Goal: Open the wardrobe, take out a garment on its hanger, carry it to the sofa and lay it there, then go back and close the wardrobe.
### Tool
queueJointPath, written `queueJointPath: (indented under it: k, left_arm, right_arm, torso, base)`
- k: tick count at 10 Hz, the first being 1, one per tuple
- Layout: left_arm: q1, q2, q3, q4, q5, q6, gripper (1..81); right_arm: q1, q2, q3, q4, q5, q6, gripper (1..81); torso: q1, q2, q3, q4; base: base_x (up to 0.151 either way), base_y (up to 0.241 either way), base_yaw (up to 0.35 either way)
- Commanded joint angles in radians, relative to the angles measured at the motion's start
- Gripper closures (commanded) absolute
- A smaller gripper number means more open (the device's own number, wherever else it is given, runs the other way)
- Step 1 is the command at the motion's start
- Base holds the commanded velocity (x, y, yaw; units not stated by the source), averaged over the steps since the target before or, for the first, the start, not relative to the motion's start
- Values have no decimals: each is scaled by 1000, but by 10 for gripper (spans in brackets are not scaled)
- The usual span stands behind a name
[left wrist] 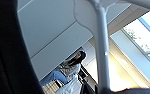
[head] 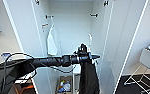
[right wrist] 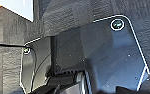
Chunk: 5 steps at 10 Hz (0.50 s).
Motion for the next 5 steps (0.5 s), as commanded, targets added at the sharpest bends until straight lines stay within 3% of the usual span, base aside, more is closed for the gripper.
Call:
queueJointPath:
  k: [1, 5]
  left_arm:
    - [-193, 0, 6, 25, -31, 20, 811]
    - [-193, -3, 8, 24, -31, 20, 811]
  right_arm:
    - [49, 5, 5, 13, -45, 1, 10]
    - [48, 5, 5, 11, -45, 1, 10]
  torso:
    - [0, 0, 0, 0]
    - [0, 0, 0, 0]
  base:
    - [0, 0, -223]
    - [0, 0, -220]
